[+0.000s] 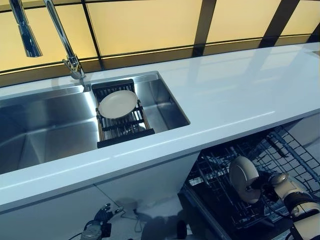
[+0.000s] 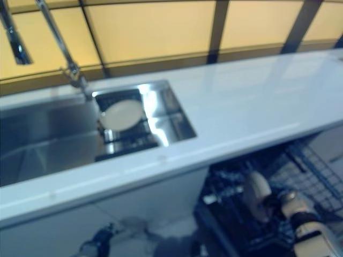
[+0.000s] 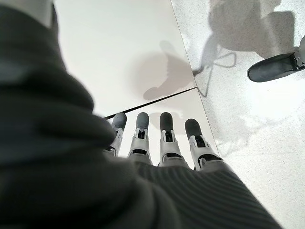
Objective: Take plates into dishwasher
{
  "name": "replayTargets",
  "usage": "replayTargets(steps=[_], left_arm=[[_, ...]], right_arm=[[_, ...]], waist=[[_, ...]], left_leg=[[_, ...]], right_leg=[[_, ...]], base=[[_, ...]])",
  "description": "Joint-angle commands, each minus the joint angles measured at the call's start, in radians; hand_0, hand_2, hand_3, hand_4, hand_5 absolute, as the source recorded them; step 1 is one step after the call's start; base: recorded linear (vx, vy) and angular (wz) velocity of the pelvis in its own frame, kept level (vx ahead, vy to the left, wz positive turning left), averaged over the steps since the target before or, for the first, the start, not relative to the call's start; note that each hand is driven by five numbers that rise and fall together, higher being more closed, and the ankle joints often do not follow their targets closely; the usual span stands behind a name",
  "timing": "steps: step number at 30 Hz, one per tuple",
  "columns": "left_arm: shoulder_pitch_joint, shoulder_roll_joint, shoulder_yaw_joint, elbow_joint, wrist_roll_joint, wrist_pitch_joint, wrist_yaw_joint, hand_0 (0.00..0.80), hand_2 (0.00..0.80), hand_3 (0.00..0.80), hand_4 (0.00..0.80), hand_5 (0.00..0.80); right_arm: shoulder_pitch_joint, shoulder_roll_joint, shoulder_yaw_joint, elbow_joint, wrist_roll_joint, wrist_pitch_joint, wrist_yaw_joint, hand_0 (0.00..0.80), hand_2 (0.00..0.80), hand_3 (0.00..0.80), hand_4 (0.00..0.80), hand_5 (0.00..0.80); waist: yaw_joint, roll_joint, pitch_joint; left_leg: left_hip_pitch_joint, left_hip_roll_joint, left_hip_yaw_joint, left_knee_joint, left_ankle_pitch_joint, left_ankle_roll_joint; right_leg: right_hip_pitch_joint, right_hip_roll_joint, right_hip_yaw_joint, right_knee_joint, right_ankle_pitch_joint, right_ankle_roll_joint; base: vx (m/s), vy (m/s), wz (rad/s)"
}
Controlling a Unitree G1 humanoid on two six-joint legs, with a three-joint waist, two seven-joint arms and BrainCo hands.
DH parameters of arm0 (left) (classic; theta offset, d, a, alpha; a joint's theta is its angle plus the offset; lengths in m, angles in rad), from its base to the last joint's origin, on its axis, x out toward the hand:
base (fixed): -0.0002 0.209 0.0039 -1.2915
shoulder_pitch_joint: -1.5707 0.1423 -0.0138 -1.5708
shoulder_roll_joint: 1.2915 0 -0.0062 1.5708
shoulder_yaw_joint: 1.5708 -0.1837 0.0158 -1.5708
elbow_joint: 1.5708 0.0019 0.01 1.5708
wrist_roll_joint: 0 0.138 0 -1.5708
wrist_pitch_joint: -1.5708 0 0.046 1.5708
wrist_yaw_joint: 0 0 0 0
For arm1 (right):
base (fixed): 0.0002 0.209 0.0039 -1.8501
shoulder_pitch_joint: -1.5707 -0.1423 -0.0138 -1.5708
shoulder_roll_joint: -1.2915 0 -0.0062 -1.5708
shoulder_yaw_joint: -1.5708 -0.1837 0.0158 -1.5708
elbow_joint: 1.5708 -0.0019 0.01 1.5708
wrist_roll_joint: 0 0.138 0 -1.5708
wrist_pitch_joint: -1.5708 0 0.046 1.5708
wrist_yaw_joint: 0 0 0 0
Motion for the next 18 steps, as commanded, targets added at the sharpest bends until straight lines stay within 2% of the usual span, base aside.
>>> replayTargets(steps=[1, 2, 3, 13, 18], left_arm=[[-0.096, 0.022, 0.009, 0.033, -0.001, -0.025, -0.004, 0.0, 0.0, 0.0, 0.0, 0.0], [-0.096, 0.022, 0.009, 0.033, -0.001, -0.025, -0.004, 0.0, 0.0, 0.0, 0.0, 0.0], [-0.097, 0.024, 0.009, 0.032, -0.003, -0.025, -0.005, 0.0, 0.0, 0.0, 0.0, 0.0], [-0.097, 0.035, 0.028, 0.037, 0.005, -0.019, -0.009, 0.0, 0.0, 0.0, 0.0, 0.0], [-0.099, 0.051, 0.039, 0.034, 0.007, -0.012, -0.013, 0.0, 0.0, 0.0, 0.0, 0.0]], right_arm=[[-0.036, 0.075, 0.055, 0.039, 0.011, 0.009, 0.057, 0.119, 0.119, 0.119, 0.119, 0.119], [-0.036, 0.075, 0.054, 0.039, 0.011, 0.009, 0.057, 0.119, 0.119, 0.119, 0.119, 0.119], [-0.039, 0.067, 0.049, 0.031, 0.014, 0.019, 0.068, 0.0, 0.0, 0.0, 0.0, 0.0], [-0.063, 0.0, 0.026, -0.028, 0.023, 0.073, 0.11, 0.0, 0.0, 0.0, 0.0, 0.0], [-0.092, -0.08, 0.005, -0.067, 0.043, 0.105, 0.214, 0.0, 0.0, 0.0, 0.0, 0.0]], waist=[[0.014, -0.053, 0.028], [0.014, -0.053, 0.028], [0.012, -0.055, 0.029], [0.003, -0.074, 0.03], [-0.004, -0.088, 0.035]], left_leg=[[-0.007, -0.007, -0.072, -0.003, -0.016, 0.029], [-0.007, -0.007, -0.071, -0.003, -0.016, 0.029], [-0.007, -0.007, -0.071, -0.003, -0.016, 0.029], [-0.001, -0.002, -0.062, -0.003, -0.017, 0.03], [0.003, 0.002, -0.057, -0.003, -0.015, 0.027]], right_leg=[[0.027, -0.06, 0.024, 0.003, -0.022, 0.077], [0.027, -0.06, 0.024, 0.003, -0.022, 0.077], [0.027, -0.06, 0.026, 0.003, -0.022, 0.077], [0.029, -0.055, 0.038, 0.003, -0.018, 0.077], [0.031, -0.052, 0.043, 0.003, -0.014, 0.077]], base=[[0.0, 0.0, 0.0], [0.0, 0.0, 0.0], [0.0, 0.0, 0.0], [0.0, 0.0, 0.0], [0.0, 0.0, 0.0]])
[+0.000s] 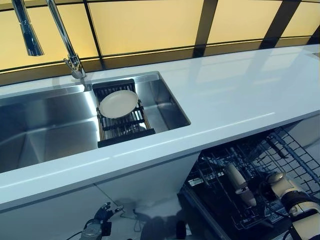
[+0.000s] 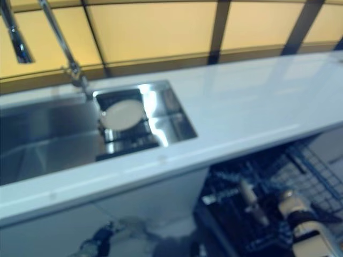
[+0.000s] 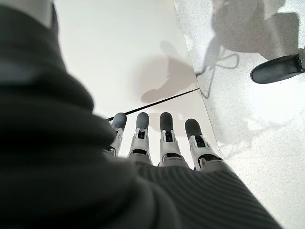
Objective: Take plates into dishwasher
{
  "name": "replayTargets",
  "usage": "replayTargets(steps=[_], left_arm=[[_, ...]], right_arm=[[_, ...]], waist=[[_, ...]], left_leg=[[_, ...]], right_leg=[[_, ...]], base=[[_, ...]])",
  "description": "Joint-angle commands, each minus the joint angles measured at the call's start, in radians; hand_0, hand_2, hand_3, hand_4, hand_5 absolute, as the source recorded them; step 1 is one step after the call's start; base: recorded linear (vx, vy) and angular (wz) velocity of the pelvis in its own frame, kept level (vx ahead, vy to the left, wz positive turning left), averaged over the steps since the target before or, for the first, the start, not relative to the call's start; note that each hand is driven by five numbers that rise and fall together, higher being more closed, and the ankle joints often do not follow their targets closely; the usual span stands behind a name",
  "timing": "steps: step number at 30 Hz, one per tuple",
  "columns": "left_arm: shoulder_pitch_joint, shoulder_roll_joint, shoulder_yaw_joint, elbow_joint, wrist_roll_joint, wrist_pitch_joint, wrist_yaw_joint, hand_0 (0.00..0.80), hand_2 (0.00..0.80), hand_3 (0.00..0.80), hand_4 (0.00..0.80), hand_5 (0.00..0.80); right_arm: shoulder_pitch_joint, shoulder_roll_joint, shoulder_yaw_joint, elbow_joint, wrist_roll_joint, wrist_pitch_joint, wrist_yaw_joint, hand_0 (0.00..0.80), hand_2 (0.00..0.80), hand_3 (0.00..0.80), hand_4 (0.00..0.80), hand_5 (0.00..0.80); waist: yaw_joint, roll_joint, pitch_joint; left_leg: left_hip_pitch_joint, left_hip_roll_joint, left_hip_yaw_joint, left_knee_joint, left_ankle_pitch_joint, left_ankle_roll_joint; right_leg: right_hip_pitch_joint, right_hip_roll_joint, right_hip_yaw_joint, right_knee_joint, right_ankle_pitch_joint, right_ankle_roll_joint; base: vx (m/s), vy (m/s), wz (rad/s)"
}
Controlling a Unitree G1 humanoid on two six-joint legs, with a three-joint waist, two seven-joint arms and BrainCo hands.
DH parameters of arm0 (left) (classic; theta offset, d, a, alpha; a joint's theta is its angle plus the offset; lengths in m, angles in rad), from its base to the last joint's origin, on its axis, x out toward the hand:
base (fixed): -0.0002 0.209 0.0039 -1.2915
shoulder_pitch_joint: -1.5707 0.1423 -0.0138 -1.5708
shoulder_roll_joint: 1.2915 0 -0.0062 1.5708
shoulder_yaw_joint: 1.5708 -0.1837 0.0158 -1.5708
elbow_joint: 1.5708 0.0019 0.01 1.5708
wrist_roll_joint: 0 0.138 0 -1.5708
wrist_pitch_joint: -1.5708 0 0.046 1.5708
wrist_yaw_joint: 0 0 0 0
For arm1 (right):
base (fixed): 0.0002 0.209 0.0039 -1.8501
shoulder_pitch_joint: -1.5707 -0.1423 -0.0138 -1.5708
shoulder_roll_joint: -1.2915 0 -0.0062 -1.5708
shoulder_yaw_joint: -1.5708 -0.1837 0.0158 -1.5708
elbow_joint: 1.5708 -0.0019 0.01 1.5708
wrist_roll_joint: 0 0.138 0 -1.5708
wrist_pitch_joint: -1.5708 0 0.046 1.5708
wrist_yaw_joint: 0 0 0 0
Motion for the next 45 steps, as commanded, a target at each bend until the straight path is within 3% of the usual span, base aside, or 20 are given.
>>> replayTargets(steps=[1, 7, 10, 17, 18, 21, 26, 30, 34, 39, 45], left_arm=[[-0.09, 0.052, 0.04, 0.031, 0.009, -0.008, -0.012, 0.0, 0.0, 0.0, 0.0, 0.0], [-0.083, 0.07, 0.05, 0.027, 0.008, -0.01, -0.009, 0.0, 0.0, 0.0, 0.0, 0.0], [-0.079, 0.077, 0.055, 0.029, 0.01, -0.013, -0.007, 0.0, 0.0, 0.0, 0.0, 0.0], [-0.063, 0.089, 0.071, 0.044, 0.002, -0.023, -0.005, 0.0, 0.0, 0.0, 0.0, 0.0], [-0.057, 0.088, 0.065, 0.042, -0.007, -0.026, 0.001, 0.0, 0.0, 0.0, 0.0, 0.0], [-0.05, 0.09, 0.048, 0.034, -0.022, -0.029, 0.009, 0.0, 0.0, 0.0, 0.0, 0.0], [-0.04, 0.097, 0.006, 0.034, -0.056, -0.046, 0.021, 0.0, 0.0, 0.0, 0.0, 0.0], [-0.043, 0.101, -0.019, 0.029, -0.085, -0.04, 0.03, 0.0, 0.0, 0.0, 0.0, 0.0], [-0.045, 0.09, -0.036, 0.03, -0.112, -0.037, 0.042, 0.0, 0.0, 0.0, 0.0, 0.0], [-0.041, 0.082, -0.044, 0.025, -0.127, -0.03, 0.05, 0.0, 0.0, 0.0, 0.0, 0.0], [-0.031, 0.074, -0.031, 0.01, -0.136, -0.015, 0.058, 0.0, 0.0, 0.0, 0.0, 0.0]], right_arm=[[-0.093, -0.073, 0.007, -0.013, 0.03, 0.039, 0.078, 0.0, 0.0, 0.0, 0.0, 0.0], [-0.126, -0.224, -0.018, -0.018, 0.077, 0.006, 0.144, 0.0, 0.0, 0.0, 0.0, 0.0], [-0.147, -0.321, -0.031, -0.014, 0.115, -0.063, 0.163, 0.0, 0.0, 0.0, 0.0, 0.0], [-0.21, -0.488, -0.066, -0.032, 0.201, -0.078, 0.155, 0.0, 0.0, 0.0, 0.0, 0.0], [-0.239, -0.515, -0.064, -0.011, 0.183, -0.064, 0.119, 0.0, 0.0, 0.0, 0.0, 0.0], [-0.332, -0.575, -0.018, 0.061, 0.135, -0.111, 0.04, 0.0, 0.0, 0.0, 0.0, 0.0], [-0.643, -0.656, 0.171, 0.136, 0.115, -0.096, -0.184, 0.0, 0.0, 0.0, 0.0, 0.0], [-0.872, -0.658, 0.336, 0.14, 0.149, -0.064, -0.241, 0.0, 0.0, 0.0, 0.0, 0.0], [-1.067, -0.614, 0.5, 0.13, 0.177, -0.099, -0.344, 0.0, 0.0, 0.0, 0.0, 0.0], [-1.172, -0.552, 0.582, 0.077, 0.187, -0.114, -0.473, 0.0, 0.0, 0.0, 0.0, 0.0], [-1.165, -0.475, 0.576, -0.099, 0.263, -0.136, -0.574, 0.0, 0.0, 0.0, 0.0, 0.0]], waist=[[-0.002, -0.073, 0.032], [-0.009, -0.096, 0.031], [-0.013, -0.108, 0.028], [-0.03, -0.128, 0.014], [-0.03, -0.131, 0.012], [-0.023, -0.134, 0.012], [-0.002, -0.138, 0.015], [0.009, -0.137, 0.017], [0.022, -0.128, 0.015], [0.045, -0.12, 0.014], [0.076, -0.118, 0.019]], left_leg=[[0.003, 0.003, -0.059, -0.003, -0.014, 0.027], [0.009, 0.009, -0.056, -0.003, -0.014, 0.025], [0.011, 0.013, -0.053, -0.003, -0.013, 0.023], [0.014, 0.016, -0.042, -0.003, -0.014, 0.022], [0.016, 0.016, -0.042, -0.003, -0.014, 0.022], [0.017, 0.017, -0.044, -0.003, -0.014, 0.023], [0.013, 0.018, -0.056, -0.003, -0.01, 0.022], [0.006, 0.015, -0.069, -0.003, -0.007, 0.02], [-0.005, 0.006, -0.088, -0.003, -0.004, 0.021], [-0.019, -0.003, -0.109, -0.003, -0.001, 0.02], [-0.034, -0.012, -0.135, -0.003, 0.005, 0.019]], right_leg=[[0.032, -0.054, 0.04, 0.003, -0.011, 0.076], [0.037, -0.049, 0.039, 0.003, -0.008, 0.077], [0.041, -0.045, 0.038, 0.003, -0.005, 0.079], [0.044, -0.038, 0.046, 0.003, -0.003, 0.079], [0.045, -0.037, 0.047, 0.003, -0.002, 0.079], [0.048, -0.035, 0.046, 0.003, -0.003, 0.079], [0.051, -0.035, 0.038, 0.003, -0.004, 0.081], [0.049, -0.039, 0.032, 0.003, -0.006, 0.082], [0.047, -0.046, 0.019, 0.003, -0.01, 0.08], [0.048, -0.057, -0.007, 0.003, -0.017, 0.078], [0.053, -0.068, -0.043, 0.003, -0.024, 0.078]], base=[[0.0, 0.0, 0.0], [0.0, 0.0, 0.0], [0.0, 0.0, 0.0], [0.015, -0.002, -0.03], [0.032, 0.001, -0.07], [0.016, -0.006, -0.05], [0.0, 0.0, 0.0], [0.0, 0.0, 0.0], [-0.002, 0.023, 0.02], [-0.002, 0.029, 0.12], [0.009, 0.018, 0.11]])
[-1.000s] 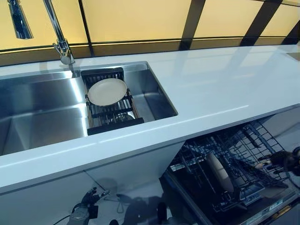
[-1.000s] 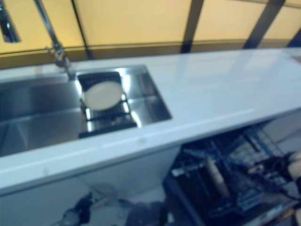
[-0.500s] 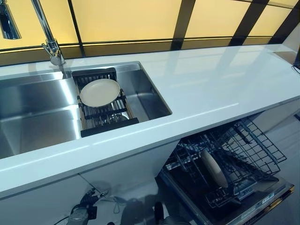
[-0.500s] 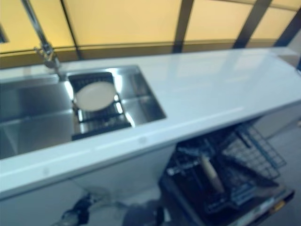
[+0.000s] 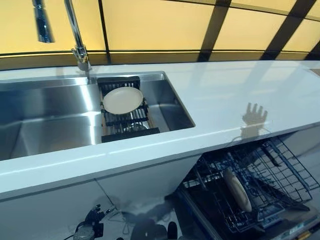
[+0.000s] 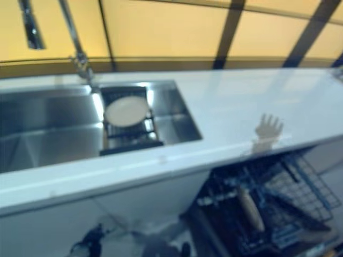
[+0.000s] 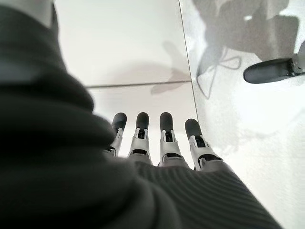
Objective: Take plates into dishwasher
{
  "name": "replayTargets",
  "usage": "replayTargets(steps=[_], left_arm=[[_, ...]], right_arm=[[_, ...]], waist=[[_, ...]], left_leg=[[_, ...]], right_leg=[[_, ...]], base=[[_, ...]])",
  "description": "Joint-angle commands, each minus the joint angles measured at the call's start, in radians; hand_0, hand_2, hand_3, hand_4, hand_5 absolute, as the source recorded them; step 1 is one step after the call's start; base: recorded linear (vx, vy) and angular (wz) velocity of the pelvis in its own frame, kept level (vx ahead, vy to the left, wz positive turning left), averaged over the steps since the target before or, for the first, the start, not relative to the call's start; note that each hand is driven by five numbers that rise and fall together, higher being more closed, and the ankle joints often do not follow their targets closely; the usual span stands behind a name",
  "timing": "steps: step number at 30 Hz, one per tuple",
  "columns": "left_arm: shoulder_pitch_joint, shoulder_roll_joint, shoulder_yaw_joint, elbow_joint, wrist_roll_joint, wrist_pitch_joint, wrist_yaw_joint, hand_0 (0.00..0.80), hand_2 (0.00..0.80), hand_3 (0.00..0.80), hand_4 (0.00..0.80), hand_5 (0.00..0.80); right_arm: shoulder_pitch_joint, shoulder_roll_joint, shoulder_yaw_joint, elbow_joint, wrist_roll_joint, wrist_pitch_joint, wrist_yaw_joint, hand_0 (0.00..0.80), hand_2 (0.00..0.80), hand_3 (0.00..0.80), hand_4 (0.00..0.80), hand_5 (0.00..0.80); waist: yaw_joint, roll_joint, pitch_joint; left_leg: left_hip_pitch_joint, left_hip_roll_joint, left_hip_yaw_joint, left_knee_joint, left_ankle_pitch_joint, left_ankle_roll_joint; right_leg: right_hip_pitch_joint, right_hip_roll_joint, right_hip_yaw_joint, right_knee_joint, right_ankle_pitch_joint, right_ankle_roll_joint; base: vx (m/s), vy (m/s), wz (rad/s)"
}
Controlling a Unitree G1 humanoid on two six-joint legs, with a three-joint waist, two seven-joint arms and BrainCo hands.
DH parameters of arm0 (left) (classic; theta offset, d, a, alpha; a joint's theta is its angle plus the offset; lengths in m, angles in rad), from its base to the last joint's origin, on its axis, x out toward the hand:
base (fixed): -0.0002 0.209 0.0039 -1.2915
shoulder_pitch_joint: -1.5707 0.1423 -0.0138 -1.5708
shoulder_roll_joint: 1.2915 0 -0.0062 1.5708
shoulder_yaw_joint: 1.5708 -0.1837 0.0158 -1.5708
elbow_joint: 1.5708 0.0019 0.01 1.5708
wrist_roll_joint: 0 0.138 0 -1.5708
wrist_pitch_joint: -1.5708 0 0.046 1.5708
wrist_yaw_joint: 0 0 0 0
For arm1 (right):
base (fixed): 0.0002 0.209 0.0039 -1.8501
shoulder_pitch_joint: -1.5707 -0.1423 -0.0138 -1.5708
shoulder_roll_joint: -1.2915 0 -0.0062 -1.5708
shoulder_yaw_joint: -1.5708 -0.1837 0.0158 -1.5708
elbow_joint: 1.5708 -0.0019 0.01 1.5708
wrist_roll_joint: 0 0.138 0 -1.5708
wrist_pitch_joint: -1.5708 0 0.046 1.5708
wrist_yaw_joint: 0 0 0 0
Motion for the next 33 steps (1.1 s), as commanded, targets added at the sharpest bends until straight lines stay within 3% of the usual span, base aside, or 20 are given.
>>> replayTargets(steps=[1, 5, 12, 23, 33], left_arm=[[-0.056, 0.025, -0.007, -0.018, -0.039, -0.011, 0.014, 0.0, 0.0, 0.0, 0.0, 0.0], [-0.059, 0.014, 0.0, -0.025, -0.042, -0.004, 0.025, 0.0, 0.0, 0.0, 0.0, 0.0], [-0.069, 0.005, -0.002, -0.053, -0.066, -0.002, 0.052, 0.0, 0.0, 0.0, 0.0, 0.0], [-0.079, 0.002, 0.01, -0.095, -0.113, 0.0, 0.067, 0.0, 0.0, 0.0, 0.0, 0.0], [-0.072, 0.009, 0.008, -0.13, -0.136, 0.004, 0.058, 0.0, 0.0, 0.0, 0.0, 0.0]], right_arm=[[-0.147, -0.007, 0.059, -0.032, 0.014, -0.053, -0.099, 0.0, 0.0, 0.0, 0.0, 0.0], [-0.114, 0.047, 0.057, -0.165, -0.118, -0.099, -0.165, 0.0, 0.0, 0.0, 0.0, 0.0], [-0.07, 0.146, 0.079, -0.303, -0.304, -0.088, -0.137, 0.0, 0.0, 0.0, 0.0, 0.0], [-0.075, 0.263, 0.131, -0.376, -0.385, -0.07, -0.106, 0.0, 0.0, 0.0, 0.0, 0.0], [-0.079, 0.326, 0.141, -0.369, -0.417, -0.031, -0.136, 0.0, 0.0, 0.0, 0.0, 0.0]], waist=[[0.039, -0.048, 0.032], [0.063, -0.048, 0.043], [0.105, -0.042, 0.094], [0.161, -0.022, 0.195], [0.191, -0.014, 0.258]], left_leg=[[-0.031, -0.001, -0.106, -0.004, -0.001, 0.02], [-0.047, -0.007, -0.125, -0.004, 0.003, 0.024], [-0.089, -0.017, -0.161, -0.004, 0.019, 0.028], [-0.197, -0.044, -0.212, -0.004, 0.052, 0.031], [-0.254, -0.054, -0.217, -0.004, 0.068, 0.032]], right_leg=[[0.045, -0.052, -0.02, 0.003, -0.027, 0.075], [0.044, -0.056, -0.044, 0.003, -0.031, 0.077], [0.027, -0.069, -0.083, 0.003, -0.026, 0.078], [-0.04, -0.084, -0.129, 0.003, -0.013, 0.076], [-0.089, -0.092, -0.156, 0.003, 0.004, 0.083]], base=[[-0.001, 0.011, 0.07], [-0.006, 0.001, 0.23], [-0.035, 0.004, 0.19], [-0.054, 0.028, 0.21], [-0.029, 0.037, 0.09]])
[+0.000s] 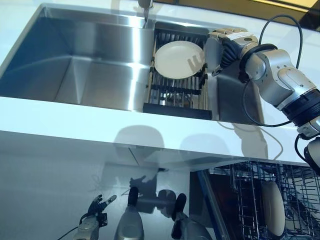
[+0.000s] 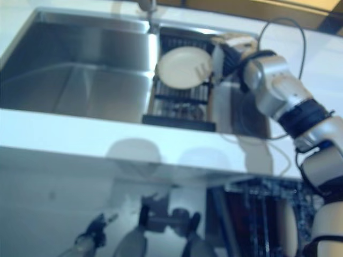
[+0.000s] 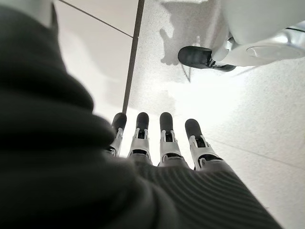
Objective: Take plates into dishwasher
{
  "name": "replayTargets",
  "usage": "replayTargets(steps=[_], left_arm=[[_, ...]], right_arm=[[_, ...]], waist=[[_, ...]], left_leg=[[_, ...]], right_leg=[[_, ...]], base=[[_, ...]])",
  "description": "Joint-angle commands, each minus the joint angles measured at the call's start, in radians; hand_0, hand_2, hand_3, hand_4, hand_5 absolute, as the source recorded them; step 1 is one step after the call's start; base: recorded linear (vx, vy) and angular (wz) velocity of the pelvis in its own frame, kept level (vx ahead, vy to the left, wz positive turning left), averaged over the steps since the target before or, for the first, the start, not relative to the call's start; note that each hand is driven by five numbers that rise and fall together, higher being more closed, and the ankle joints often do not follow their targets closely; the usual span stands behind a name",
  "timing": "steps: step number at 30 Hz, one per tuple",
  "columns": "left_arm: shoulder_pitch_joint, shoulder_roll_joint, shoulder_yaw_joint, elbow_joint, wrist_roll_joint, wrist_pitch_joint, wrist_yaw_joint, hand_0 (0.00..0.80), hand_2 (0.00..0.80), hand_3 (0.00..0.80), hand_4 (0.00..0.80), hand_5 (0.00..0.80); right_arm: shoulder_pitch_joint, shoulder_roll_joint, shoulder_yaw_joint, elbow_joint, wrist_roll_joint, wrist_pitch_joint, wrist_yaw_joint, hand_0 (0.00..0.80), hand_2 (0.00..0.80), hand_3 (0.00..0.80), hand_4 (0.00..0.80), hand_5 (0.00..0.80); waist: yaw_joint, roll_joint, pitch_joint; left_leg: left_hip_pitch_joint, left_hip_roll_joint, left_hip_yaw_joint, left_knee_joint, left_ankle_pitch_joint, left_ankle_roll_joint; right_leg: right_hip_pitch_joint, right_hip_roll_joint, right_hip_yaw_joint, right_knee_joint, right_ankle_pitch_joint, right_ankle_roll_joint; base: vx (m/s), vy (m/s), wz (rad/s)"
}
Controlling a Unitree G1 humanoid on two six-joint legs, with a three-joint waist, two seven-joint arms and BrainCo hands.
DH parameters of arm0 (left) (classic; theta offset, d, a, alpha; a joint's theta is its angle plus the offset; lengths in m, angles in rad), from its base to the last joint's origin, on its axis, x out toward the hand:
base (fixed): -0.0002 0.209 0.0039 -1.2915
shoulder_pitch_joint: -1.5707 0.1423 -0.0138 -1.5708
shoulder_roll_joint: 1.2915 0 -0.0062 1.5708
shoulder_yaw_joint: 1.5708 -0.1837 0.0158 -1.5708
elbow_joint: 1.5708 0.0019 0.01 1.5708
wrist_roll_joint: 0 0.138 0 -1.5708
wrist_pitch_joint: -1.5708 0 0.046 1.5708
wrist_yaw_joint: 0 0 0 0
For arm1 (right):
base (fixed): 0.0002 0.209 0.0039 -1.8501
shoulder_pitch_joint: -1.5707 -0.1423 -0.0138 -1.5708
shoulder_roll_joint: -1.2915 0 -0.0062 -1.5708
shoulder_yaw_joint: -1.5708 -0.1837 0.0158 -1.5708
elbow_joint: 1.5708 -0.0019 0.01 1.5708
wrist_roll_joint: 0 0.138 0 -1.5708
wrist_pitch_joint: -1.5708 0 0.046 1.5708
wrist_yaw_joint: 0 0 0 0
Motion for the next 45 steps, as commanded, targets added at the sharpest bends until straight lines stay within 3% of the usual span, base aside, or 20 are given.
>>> replayTargets(steps=[1, 16, 26, 45], left_arm=[[-0.039, 0.02, 0.004, -0.014, -0.035, -0.019, 0.006, 0.0, 0.0, 0.0, 0.0, 0.0], [-0.05, 0.03, 0.009, -0.034, -0.032, -0.002, 0.011, 0.0, 0.0, 0.0, 0.0, 0.0], [-0.054, 0.03, 0.018, -0.036, -0.031, 0.015, 0.025, 0.0, 0.0, 0.0, 0.0, 0.0], [-0.058, 0.037, 0.039, -0.026, -0.028, 0.005, 0.023, 0.0, 0.0, 0.0, 0.0, 0.0]], right_arm=[[-0.124, -0.024, 0.065, -0.021, -0.042, 0.032, -0.046, 0.0, 0.0, 0.0, 0.0, 0.0], [-0.156, 0.027, 0.076, -0.059, -0.1, 0.025, -0.018, 0.0, 0.0, 0.0, 0.0, 0.0], [-0.18, 0.061, 0.121, -0.12, -0.298, 0.0, 0.034, 0.0, 0.0, 0.0, 0.0, 0.0], [-0.145, 0.064, 0.137, -0.19, -0.348, 0.031, 0.145, 0.0, 0.0, 0.0, 0.0, 0.0]], waist=[[0.011, -0.039, 0.027], [0.029, -0.068, 0.032], [0.04, -0.089, 0.015], [0.05, -0.106, 0.023]], left_leg=[[-0.04, -0.032, -0.025, -0.009, -0.002, 0.03], [-0.043, -0.03, -0.026, -0.009, -0.004, 0.032], [-0.037, -0.025, -0.024, -0.009, -0.007, 0.03], [-0.055, -0.027, -0.028, -0.009, -0.006, 0.03]], right_leg=[[0.015, -0.066, -0.001, -0.002, 0.001, 0.084], [0.017, -0.064, -0.016, -0.002, 0.003, 0.092], [0.029, -0.057, -0.026, -0.002, -0.003, 0.094], [0.02, -0.052, -0.035, -0.002, -0.005, 0.097]], base=[[-0.029, 0.023, 0.04], [-0.008, 0.001, 0.02], [0.0, -0.002, 0.02], [-0.002, -0.001, 0.0]])
